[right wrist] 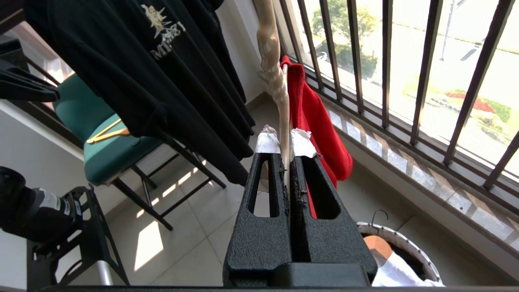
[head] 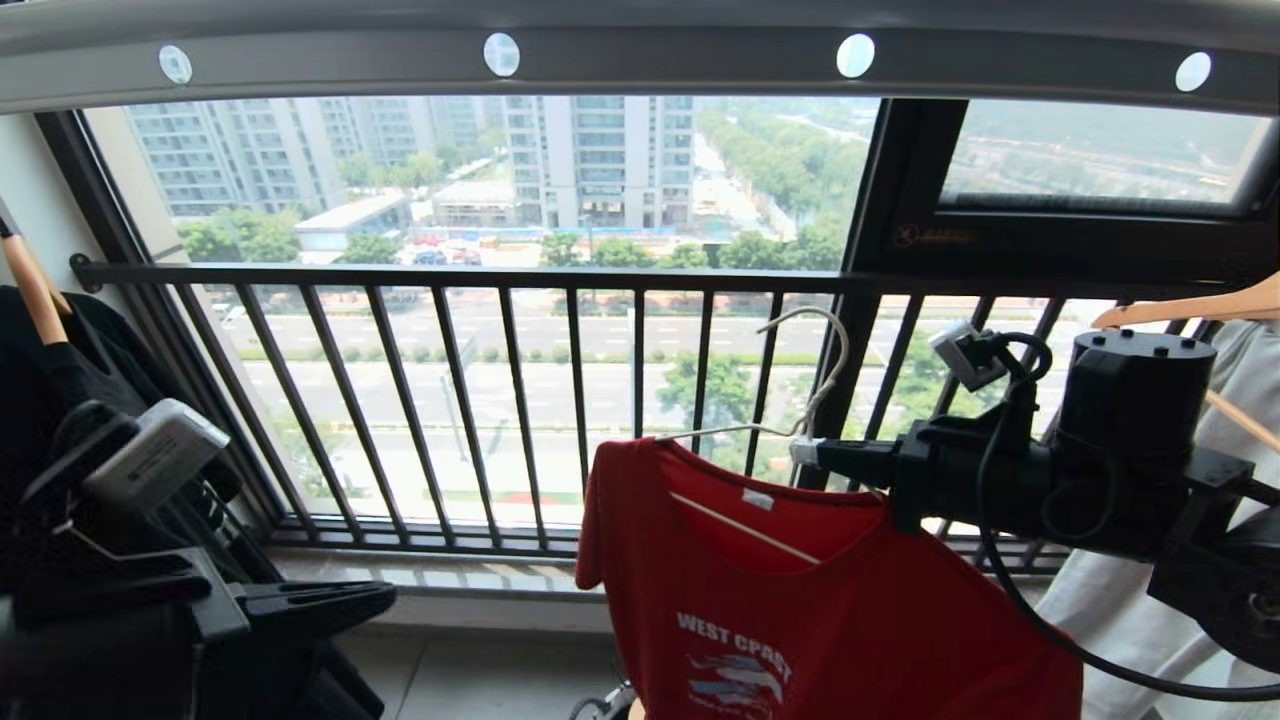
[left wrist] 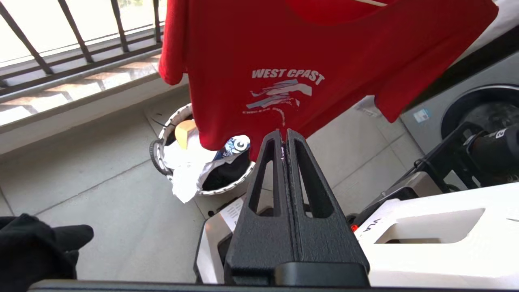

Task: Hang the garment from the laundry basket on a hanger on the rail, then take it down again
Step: Take the clothes off the clothes rack

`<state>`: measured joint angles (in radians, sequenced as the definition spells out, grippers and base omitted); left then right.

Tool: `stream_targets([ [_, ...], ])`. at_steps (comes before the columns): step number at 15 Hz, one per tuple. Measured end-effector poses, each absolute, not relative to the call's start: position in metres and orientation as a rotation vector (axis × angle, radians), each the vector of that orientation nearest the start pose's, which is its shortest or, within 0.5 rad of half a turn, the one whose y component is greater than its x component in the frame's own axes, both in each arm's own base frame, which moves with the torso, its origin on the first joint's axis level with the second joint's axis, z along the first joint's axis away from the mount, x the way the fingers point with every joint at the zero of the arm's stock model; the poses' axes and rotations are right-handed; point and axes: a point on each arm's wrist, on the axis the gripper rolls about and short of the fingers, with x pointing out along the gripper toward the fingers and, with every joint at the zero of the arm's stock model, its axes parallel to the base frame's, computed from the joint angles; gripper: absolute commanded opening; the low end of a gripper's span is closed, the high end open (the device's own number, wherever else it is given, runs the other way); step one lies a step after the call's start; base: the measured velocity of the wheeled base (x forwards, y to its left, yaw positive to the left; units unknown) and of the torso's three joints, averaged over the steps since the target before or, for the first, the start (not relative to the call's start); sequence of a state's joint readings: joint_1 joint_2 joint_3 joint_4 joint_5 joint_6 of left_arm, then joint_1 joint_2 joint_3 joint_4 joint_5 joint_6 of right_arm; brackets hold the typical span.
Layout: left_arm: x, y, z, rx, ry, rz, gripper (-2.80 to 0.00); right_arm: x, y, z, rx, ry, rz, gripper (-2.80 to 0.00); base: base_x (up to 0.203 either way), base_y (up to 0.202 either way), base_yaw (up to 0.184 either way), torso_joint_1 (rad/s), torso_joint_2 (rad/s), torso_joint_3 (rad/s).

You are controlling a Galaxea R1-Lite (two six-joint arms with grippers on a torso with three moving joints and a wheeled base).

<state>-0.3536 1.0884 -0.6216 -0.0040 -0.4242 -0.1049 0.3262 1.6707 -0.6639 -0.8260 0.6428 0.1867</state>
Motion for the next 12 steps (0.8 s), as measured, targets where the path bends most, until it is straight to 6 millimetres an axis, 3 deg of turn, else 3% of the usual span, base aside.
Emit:
stream_targets([
  [3, 0.184, -0.112, 0.199, -0.112, 0.597, -0.841, -2.8, 0.268, 0.105, 0.174, 0.211, 0.273, 0.907, -2.8, 0.0, 0.0, 0.0, 0.0, 0.0, 0.0],
  [5, 0.21, -0.14, 0.199, -0.119, 0.593, -0.867, -2.8, 0.27, 0.107, 0.178, 0.251, 0.28, 0.889, -2.8, 0.0, 0.0, 0.0, 0.0, 0.0, 0.0],
  [8, 0.235, -0.161, 0.199, -0.092, 0.623, -0.784, -2.8, 0.271, 0.113, 0.18, 0.285, 0.285, 0.86, -2.8, 0.0, 0.0, 0.0, 0.0, 0.0, 0.0],
  [9, 0.241, -0.165, 0.195, -0.075, 0.658, -0.741, 0.0, 0.272, 0.115, 0.178, 0.285, 0.29, 0.856, -2.8, 0.0, 0.0, 0.0, 0.0, 0.0, 0.0],
  [12, 0.254, -0.174, 0.186, -0.063, 0.682, -0.647, 0.0, 0.276, 0.122, 0.171, 0.284, 0.306, 0.836, -2.8, 0.0, 0.0, 0.0, 0.0, 0.0, 0.0],
])
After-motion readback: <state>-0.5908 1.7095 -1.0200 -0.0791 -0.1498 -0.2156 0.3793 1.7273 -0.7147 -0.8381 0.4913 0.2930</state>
